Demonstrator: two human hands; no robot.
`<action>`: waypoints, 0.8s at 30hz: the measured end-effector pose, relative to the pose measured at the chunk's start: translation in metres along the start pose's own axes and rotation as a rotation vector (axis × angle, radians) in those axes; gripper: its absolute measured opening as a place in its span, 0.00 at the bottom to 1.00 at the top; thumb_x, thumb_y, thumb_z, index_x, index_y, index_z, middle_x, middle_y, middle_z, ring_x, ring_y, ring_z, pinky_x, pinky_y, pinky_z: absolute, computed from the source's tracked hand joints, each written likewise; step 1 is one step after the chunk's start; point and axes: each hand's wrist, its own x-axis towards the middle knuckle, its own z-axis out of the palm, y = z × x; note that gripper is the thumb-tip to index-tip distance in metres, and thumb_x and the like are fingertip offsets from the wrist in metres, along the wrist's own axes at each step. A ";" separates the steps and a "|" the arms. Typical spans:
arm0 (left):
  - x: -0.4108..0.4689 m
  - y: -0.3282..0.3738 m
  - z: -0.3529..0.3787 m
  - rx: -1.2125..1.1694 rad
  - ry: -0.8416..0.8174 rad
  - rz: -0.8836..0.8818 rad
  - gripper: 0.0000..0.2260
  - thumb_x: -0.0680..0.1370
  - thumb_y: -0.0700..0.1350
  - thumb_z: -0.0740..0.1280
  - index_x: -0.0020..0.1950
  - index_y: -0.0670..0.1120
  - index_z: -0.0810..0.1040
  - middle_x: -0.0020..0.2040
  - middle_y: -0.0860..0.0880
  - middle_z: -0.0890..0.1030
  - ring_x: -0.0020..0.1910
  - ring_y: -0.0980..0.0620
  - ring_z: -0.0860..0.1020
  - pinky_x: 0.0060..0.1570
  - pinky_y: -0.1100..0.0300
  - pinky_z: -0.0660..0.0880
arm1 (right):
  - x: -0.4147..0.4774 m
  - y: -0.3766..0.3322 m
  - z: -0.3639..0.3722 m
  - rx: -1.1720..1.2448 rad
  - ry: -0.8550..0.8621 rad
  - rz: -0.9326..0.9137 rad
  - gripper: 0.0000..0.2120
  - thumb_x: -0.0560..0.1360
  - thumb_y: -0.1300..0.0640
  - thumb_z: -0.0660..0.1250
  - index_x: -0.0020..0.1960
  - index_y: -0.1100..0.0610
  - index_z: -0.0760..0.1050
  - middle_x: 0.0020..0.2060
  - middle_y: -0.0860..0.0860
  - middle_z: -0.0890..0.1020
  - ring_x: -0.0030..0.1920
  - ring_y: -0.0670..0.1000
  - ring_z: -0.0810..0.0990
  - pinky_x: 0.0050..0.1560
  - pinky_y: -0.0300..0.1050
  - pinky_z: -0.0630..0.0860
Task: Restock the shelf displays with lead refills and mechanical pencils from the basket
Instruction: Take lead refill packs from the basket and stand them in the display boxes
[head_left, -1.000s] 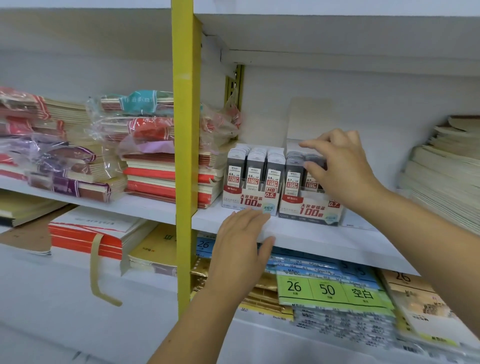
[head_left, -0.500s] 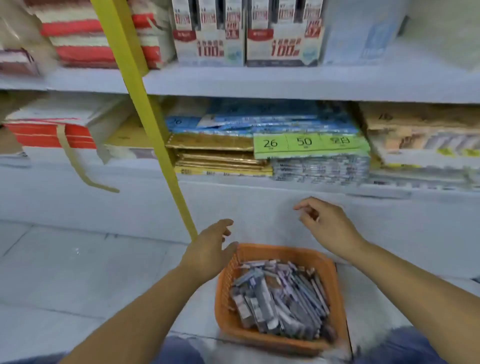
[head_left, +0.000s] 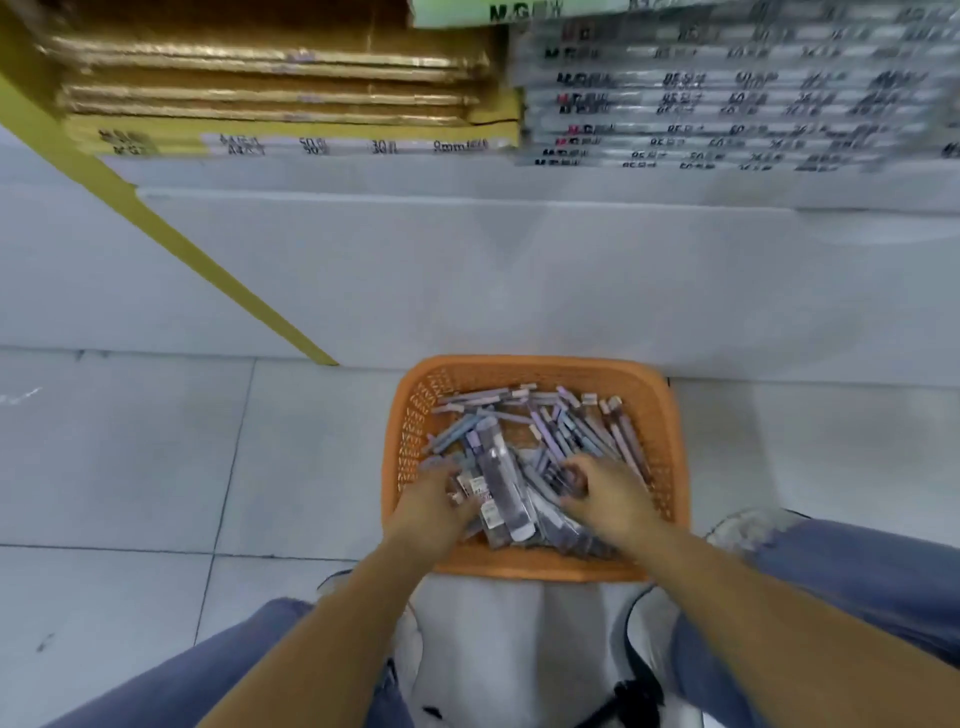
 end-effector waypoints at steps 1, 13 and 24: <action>0.003 0.001 0.005 0.000 0.003 0.000 0.23 0.78 0.51 0.71 0.71 0.48 0.72 0.62 0.47 0.79 0.53 0.50 0.80 0.54 0.58 0.75 | -0.001 0.004 0.005 0.024 0.020 -0.005 0.23 0.76 0.49 0.70 0.68 0.51 0.69 0.57 0.52 0.76 0.56 0.53 0.75 0.51 0.42 0.72; 0.026 0.046 0.050 0.107 0.124 -0.179 0.35 0.72 0.65 0.72 0.68 0.44 0.67 0.67 0.44 0.72 0.61 0.42 0.78 0.52 0.51 0.76 | -0.007 0.022 0.006 0.266 0.130 0.013 0.08 0.75 0.55 0.70 0.52 0.50 0.74 0.45 0.43 0.76 0.45 0.45 0.76 0.42 0.32 0.68; 0.014 0.024 0.031 -0.595 0.126 -0.262 0.15 0.75 0.41 0.73 0.62 0.44 0.79 0.48 0.50 0.85 0.42 0.52 0.83 0.37 0.64 0.80 | -0.012 0.010 -0.015 0.632 0.116 0.059 0.11 0.77 0.53 0.69 0.58 0.51 0.74 0.49 0.44 0.78 0.49 0.45 0.77 0.49 0.39 0.72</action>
